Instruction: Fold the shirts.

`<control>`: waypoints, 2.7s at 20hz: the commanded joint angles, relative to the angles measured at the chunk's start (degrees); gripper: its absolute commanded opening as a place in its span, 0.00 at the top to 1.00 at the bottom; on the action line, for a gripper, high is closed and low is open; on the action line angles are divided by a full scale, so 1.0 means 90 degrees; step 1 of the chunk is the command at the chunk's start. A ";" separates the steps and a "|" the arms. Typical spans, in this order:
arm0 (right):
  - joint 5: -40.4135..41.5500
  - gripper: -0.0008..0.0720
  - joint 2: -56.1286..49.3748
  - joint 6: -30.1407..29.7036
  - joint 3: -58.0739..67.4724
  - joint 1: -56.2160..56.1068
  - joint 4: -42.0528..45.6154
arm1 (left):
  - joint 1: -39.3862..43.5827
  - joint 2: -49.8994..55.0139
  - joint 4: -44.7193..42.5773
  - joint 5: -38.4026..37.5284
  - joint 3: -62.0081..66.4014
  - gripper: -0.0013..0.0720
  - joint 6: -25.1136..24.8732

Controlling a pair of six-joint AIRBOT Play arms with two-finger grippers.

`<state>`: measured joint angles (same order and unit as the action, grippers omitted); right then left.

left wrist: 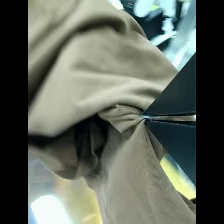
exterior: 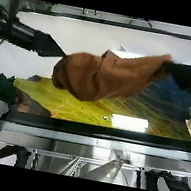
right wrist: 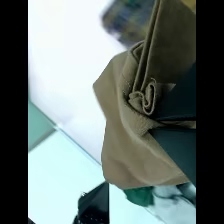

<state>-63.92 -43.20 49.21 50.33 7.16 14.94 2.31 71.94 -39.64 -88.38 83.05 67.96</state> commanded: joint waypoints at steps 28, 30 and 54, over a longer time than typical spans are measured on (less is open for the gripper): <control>0.1188 0.81 -0.3453 0.0566 -0.1620 -0.0542 0.2509 | -0.0821 0.2244 -0.0257 0.1751 -0.3279 0.57 -0.0335; 0.0857 0.96 -0.3320 0.0267 -0.1472 -0.0527 0.2251 | -0.0804 0.2375 -0.0189 0.1343 -0.3126 0.97 -0.0515; -0.0384 0.96 0.0551 0.1297 0.1685 0.2089 0.2152 | -0.3961 -0.3041 0.1229 -0.0267 -0.1666 0.95 -0.0872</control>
<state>-63.99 -37.41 59.61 65.67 25.85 33.26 -32.16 45.39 -30.39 -88.44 72.95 62.19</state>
